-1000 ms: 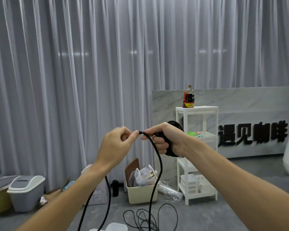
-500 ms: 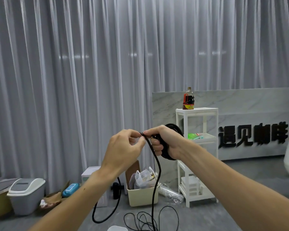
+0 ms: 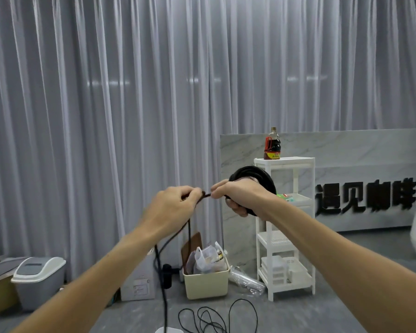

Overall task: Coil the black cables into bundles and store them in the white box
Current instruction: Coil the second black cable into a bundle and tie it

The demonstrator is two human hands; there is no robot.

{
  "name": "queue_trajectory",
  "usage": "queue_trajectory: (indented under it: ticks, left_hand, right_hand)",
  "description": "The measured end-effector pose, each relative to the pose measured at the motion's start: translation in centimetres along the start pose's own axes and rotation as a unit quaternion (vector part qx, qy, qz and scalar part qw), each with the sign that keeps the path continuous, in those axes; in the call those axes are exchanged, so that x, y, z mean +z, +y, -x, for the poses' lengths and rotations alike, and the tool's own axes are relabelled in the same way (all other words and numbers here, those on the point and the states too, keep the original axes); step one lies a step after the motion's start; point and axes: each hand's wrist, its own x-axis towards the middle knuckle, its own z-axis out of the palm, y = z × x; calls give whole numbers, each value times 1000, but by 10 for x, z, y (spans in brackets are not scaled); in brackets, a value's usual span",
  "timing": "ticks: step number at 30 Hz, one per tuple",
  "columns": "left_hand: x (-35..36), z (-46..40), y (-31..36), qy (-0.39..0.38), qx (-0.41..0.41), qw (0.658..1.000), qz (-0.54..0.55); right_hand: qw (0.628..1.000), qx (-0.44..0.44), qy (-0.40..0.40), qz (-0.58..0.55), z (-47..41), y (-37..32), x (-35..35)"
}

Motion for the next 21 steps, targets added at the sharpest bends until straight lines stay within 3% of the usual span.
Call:
queue_trajectory:
  ticks: [3,5,11,16,19,21]
  left_hand:
    - [-13,-4,-5,57,66,986,-141]
    - [-18,-11,-6,90,94,980,-153]
    - [-19,-30,-5,13,174,984,43]
    - [5,-32,4,-106,59,958,261]
    - [12,-27,-2,-33,-16,964,262]
    - [9,-18,-6,-33,-16,958,286]
  right_hand:
    - [994,-17,-104,42,6,-7,-7]
    - [984,-21,-161,68,10,-13,-8]
    - [960,-34,-273,56,24,-28,-7]
    - [956,-48,-285,-53,23,-28,-1]
    - [961,-25,-251,-114,22,-25,1]
    - [963,-6,-226,-149,20,-24,0]
